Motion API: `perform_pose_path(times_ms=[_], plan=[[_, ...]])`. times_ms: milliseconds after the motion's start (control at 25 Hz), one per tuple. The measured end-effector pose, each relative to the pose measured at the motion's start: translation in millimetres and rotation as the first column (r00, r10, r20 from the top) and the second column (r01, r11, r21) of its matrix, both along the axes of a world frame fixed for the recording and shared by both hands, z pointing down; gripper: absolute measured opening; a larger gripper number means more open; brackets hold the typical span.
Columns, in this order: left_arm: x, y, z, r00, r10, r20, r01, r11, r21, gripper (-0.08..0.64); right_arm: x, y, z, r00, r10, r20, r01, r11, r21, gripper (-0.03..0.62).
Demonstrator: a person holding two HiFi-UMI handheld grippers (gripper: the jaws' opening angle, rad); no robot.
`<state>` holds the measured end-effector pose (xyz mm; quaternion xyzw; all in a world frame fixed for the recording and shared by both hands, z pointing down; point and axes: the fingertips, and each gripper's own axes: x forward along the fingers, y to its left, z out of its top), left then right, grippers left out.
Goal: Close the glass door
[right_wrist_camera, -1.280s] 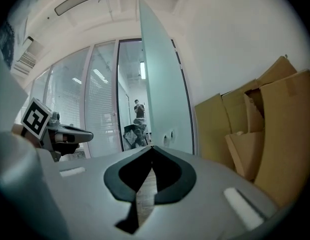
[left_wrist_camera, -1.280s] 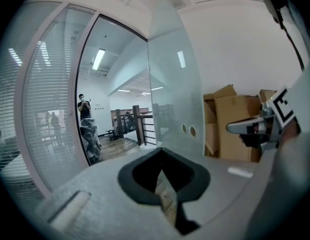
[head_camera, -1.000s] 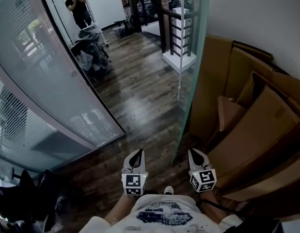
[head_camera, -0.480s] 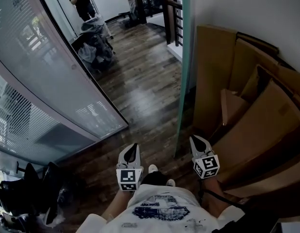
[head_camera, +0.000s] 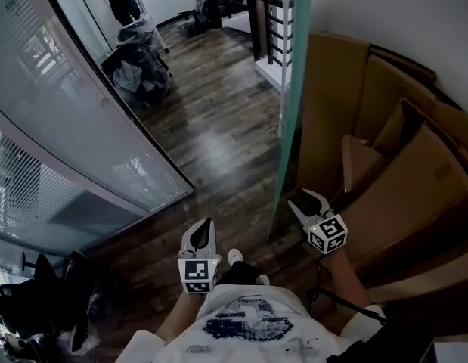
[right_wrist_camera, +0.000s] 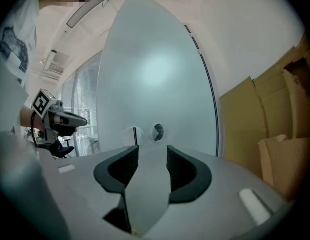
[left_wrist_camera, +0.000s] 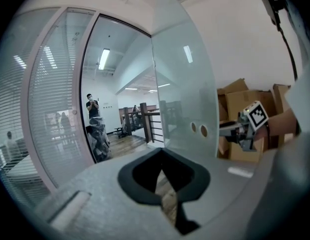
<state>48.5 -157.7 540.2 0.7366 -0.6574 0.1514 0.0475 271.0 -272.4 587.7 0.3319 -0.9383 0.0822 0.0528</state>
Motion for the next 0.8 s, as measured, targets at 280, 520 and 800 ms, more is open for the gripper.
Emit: perform_pose_path(times_ms=[280, 520, 800], plan=[[-12.3, -7.5, 3.2, 1.0, -0.01, -0.003, 0.01, 1.0, -0.018, 0.003, -23.0, -17.6, 3.3, 0.987, -0.161, -0.032, 0.161, 0.987, -0.001, 0.19], [-18.3, -18.7, 2.9, 1.0, -0.012, -0.003, 0.012, 1.0, -0.022, 0.003, -35.2, -27.4, 7.4, 0.973, -0.225, -0.059, 0.225, 0.974, -0.004, 0.209], [-18.5, -26.9, 6.8, 1.0, 0.003, -0.007, -0.003, 1.0, -0.03, 0.003, -48.6, -17.7, -2.7, 0.929, -0.363, -0.067, 0.362, 0.932, -0.024, 0.216]])
